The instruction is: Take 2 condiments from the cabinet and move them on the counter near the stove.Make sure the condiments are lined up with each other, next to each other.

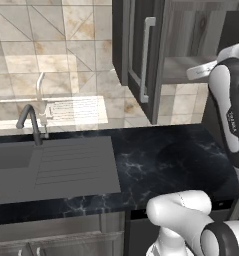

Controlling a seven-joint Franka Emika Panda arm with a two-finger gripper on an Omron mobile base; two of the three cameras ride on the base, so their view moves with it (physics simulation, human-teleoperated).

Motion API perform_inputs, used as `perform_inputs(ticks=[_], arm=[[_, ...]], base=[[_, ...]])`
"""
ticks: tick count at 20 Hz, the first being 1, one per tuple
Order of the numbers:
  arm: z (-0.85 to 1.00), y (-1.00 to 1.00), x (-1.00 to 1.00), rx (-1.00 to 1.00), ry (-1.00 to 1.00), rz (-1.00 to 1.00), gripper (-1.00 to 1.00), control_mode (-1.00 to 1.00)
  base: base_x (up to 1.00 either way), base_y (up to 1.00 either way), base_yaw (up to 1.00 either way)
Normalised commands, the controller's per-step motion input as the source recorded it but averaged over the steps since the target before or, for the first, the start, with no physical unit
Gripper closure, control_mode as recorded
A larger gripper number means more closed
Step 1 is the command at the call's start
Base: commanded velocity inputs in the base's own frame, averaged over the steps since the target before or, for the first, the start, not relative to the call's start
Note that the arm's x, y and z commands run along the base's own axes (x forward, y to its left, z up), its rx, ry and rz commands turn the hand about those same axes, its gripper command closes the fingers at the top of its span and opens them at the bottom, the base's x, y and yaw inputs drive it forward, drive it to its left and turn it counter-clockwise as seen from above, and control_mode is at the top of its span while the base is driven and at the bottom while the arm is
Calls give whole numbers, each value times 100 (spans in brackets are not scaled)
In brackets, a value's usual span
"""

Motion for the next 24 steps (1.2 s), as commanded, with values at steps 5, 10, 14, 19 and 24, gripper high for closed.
perform_inputs(ticks=[5, 10, 14, 19, 24], arm=[[0, 6, 29, 0, 0, 0, -100, -100], [0, 4, 23, 0, -3, 0, -100, -100], [0, 3, 22, 2, -3, 0, -100, -100], [0, 1, 23, 1, 0, 0, -100, -100], [0, 0, 23, 0, 0, 2, -100, -100]], base=[[0, 0, 0], [0, 0, 0], [0, 0, 0], [0, 0, 0], [0, 0, 0]])
